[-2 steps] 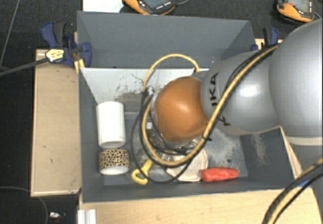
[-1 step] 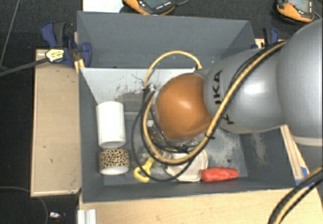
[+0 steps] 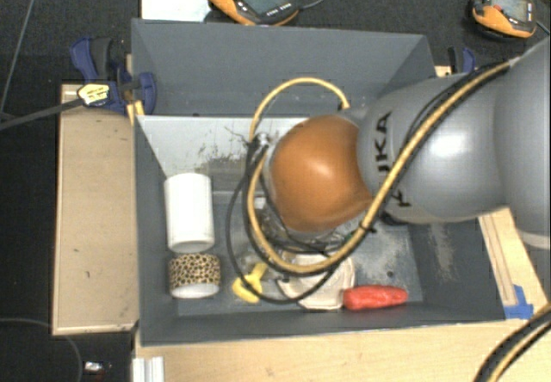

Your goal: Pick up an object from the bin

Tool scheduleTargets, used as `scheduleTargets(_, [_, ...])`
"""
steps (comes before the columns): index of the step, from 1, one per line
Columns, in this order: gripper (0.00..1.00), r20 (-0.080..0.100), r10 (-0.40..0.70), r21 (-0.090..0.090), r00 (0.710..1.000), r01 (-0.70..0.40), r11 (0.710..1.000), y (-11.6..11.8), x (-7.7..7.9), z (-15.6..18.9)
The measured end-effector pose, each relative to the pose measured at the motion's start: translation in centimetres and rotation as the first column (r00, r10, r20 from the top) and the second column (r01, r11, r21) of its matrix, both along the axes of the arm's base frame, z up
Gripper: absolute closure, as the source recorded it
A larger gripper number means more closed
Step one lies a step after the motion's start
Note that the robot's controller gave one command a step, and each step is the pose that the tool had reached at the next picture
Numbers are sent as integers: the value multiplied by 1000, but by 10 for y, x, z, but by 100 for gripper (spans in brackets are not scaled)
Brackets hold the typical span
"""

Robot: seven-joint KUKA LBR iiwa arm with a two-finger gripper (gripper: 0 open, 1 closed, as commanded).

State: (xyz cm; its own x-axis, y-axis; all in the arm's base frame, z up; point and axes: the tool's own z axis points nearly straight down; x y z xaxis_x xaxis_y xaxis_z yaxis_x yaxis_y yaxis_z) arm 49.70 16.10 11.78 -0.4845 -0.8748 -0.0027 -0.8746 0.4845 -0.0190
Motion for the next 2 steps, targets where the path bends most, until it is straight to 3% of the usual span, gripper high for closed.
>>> scheduleTargets(2, [100,5,-7,3,1000,7,1000,1,1,40])
